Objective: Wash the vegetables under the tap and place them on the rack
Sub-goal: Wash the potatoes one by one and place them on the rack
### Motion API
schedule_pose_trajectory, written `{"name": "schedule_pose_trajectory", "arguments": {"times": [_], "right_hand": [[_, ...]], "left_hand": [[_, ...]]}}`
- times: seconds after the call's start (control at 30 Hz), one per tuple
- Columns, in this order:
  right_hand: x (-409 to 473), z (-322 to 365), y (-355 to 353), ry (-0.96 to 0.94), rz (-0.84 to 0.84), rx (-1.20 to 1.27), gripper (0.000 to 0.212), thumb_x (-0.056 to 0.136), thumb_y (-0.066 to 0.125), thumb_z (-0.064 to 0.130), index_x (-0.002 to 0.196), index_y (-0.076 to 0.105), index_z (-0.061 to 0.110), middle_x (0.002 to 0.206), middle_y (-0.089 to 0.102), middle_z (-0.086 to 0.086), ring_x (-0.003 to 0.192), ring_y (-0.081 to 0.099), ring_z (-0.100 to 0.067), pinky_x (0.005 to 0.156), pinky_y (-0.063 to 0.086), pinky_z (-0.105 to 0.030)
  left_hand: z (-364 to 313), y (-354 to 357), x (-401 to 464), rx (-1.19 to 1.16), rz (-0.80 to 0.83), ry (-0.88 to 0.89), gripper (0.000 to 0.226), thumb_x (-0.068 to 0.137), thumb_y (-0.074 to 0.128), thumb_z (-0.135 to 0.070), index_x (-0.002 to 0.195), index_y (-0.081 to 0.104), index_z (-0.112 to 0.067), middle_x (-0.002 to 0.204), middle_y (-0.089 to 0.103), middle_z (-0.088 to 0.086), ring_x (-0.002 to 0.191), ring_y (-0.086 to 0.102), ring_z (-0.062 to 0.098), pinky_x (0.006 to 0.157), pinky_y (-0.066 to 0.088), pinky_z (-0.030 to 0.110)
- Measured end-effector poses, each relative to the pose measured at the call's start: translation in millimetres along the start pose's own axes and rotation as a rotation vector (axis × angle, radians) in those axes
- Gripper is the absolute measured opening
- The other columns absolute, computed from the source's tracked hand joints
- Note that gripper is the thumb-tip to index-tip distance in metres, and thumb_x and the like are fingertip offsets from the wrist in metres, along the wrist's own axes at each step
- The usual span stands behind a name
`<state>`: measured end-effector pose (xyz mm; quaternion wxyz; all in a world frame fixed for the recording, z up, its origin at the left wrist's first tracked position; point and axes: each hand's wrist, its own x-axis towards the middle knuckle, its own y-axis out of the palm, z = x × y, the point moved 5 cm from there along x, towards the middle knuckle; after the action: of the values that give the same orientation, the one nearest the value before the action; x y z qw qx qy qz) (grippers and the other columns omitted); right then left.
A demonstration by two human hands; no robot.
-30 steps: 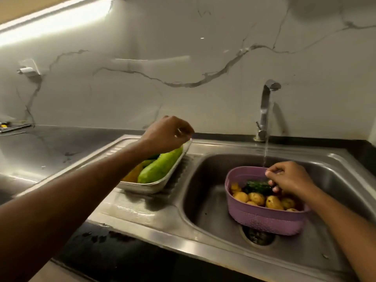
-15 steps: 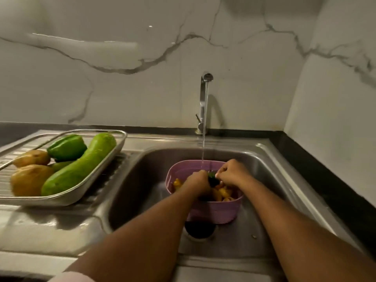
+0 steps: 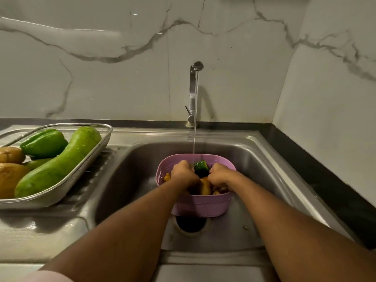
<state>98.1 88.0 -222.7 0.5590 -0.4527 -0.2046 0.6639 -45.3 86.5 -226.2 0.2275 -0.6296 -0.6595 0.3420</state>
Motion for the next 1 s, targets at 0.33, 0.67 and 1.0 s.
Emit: {"name": "schedule_pose_trajectory", "arguments": {"times": [0.33,0.67,1.0], "right_hand": [[-9,2,3,-0.009,0.041,0.077,0.028,0.085,0.057,-0.001,0.111,0.067,0.002,0.099,0.075,-0.022,0.072,0.068,-0.029,0.067,0.058,-0.038],[-22,6,2,0.036,0.069,0.276,0.023,0.097,0.045,0.006,0.094,0.069,0.006,0.081,0.07,-0.015,0.054,0.059,-0.019,0.051,0.05,-0.027],[-47,46,-24,-0.172,-0.099,0.661,0.024,0.105,0.053,0.038,0.124,0.065,0.028,0.116,0.063,-0.005,0.103,0.062,-0.022,0.078,0.061,-0.033]], "left_hand": [[-6,7,-6,0.131,0.098,0.107,0.059,0.075,0.087,-0.024,0.122,0.055,-0.01,0.119,0.066,0.012,0.109,0.067,0.029,0.09,0.059,0.041],[-6,0,-6,0.01,0.086,0.128,0.04,0.079,0.081,-0.021,0.108,0.054,-0.02,0.115,0.066,0.009,0.11,0.065,0.029,0.097,0.056,0.043],[-7,-49,-10,-0.808,0.051,0.112,0.028,0.097,0.07,-0.019,0.124,0.068,-0.014,0.111,0.071,0.008,0.103,0.07,0.022,0.088,0.062,0.037]]}}
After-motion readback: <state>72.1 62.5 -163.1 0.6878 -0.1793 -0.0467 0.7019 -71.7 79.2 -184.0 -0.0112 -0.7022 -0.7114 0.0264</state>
